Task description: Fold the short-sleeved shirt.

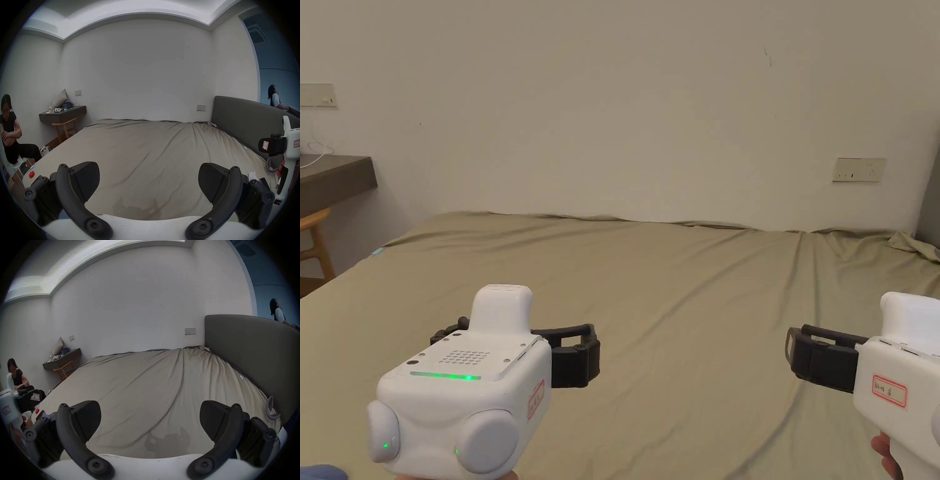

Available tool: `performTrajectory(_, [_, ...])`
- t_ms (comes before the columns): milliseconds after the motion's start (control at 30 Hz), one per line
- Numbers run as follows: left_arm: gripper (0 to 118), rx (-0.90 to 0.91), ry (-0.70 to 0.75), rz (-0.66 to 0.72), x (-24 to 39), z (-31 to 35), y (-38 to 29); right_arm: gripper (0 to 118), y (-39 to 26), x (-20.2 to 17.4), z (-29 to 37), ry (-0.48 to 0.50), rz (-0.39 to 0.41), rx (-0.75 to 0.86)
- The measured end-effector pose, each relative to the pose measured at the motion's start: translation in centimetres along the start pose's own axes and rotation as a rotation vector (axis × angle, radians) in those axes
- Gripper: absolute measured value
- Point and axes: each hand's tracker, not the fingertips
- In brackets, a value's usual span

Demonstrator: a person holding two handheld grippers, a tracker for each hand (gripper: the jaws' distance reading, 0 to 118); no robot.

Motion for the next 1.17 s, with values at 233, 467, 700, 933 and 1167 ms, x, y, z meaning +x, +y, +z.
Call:
performTrajectory(233, [118,-0.012,-0.005,-0.007,0.1,-0.2,-0.3,118,-0.1,0.3,-0.5,0.025,-0.011,-0.016])
performTrajectory(467, [118,-0.017,-0.012,0.000,0.1,-0.4,-0.3,118,-0.1,-0.2,-0.4,0.021,0.016,-0.032])
performTrajectory(700, [118,-0.027,-0.014,-0.002,0.0,-0.4,-0.4,118,-0.5,-0.4,-0.3,0.038,0.018,-0.026])
performTrajectory(933, [118,-0.010,-0.007,0.013,-0.3,0.1,-0.1,118,-0.3,-0.9,0.1,0.005,0.042,0.004])
performTrajectory(1167, [118,-0.008,-0.001,0.027,-0.6,0.3,0.0,118,-1.1,-1.0,0.1,-0.024,0.067,0.015])
